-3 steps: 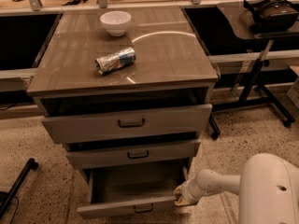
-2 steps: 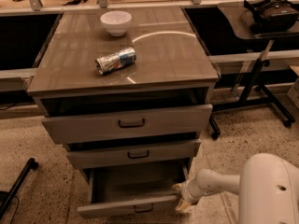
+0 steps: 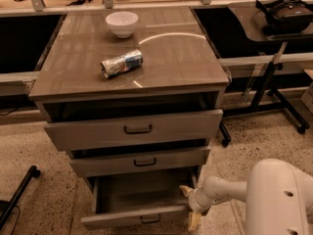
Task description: Open bottom drawer
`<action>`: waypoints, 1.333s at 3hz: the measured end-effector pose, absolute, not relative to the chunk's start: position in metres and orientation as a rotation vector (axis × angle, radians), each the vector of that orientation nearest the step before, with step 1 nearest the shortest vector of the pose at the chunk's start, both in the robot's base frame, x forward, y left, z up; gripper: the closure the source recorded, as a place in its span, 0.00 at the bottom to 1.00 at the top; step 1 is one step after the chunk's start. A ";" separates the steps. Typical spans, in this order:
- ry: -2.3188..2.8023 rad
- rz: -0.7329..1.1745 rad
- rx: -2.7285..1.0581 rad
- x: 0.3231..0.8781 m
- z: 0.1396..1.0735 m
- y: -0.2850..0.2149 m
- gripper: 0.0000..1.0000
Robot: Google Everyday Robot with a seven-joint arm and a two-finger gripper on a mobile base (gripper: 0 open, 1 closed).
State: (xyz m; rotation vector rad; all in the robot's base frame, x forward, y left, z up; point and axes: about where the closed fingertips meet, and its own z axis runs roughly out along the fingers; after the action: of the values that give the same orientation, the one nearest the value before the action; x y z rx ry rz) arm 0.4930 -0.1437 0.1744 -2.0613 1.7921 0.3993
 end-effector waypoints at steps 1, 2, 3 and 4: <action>1.838 0.425 -2.055 0.488 0.167 -0.146 0.00; 1.898 0.454 -2.051 0.478 0.157 -0.150 0.22; 1.924 0.464 -2.047 0.472 0.155 -0.152 0.45; 1.931 0.472 -2.050 0.458 0.157 -0.154 0.69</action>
Offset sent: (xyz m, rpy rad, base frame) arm -0.0177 -0.0100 -0.0229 -0.0474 0.1128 -0.0601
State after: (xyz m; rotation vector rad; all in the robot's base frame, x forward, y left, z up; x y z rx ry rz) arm 0.4575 -0.1544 0.1571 -2.0502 1.9314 0.4725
